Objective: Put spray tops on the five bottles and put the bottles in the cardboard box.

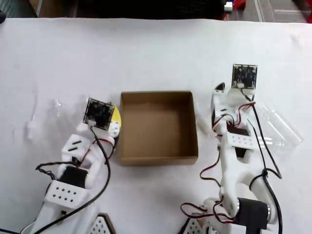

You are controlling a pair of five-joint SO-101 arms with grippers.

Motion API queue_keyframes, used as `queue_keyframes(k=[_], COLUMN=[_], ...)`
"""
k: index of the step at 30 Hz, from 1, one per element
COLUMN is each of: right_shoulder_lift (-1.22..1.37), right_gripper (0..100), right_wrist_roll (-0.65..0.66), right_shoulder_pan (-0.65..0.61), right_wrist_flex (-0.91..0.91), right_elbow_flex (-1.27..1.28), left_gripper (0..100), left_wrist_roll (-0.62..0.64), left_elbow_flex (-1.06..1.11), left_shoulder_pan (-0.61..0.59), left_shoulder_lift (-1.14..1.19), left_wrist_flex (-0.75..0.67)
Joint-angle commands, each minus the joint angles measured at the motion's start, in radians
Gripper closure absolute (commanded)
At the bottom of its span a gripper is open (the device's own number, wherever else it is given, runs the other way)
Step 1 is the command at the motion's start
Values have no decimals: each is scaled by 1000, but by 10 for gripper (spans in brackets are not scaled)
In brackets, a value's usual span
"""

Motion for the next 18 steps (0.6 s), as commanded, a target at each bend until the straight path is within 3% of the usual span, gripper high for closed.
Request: queue_keyframes(k=[1, 11, 18], right_shoulder_lift=[-41, -50, -45], right_gripper=[788, 984, 978], right_wrist_roll=[0, 0, 0], right_shoulder_pan=[8, 12, 12], right_wrist_flex=[5, 1, -1], right_elbow_flex=[-58, -63, -63], left_gripper=[975, 975, 975], left_wrist_roll=[-11, -11, -11], left_elbow_flex=[-15, -15, -15], left_shoulder_pan=[15, 15, 15], left_shoulder_lift=[-22, -22, -22], left_wrist_flex=[-28, -28, -28])
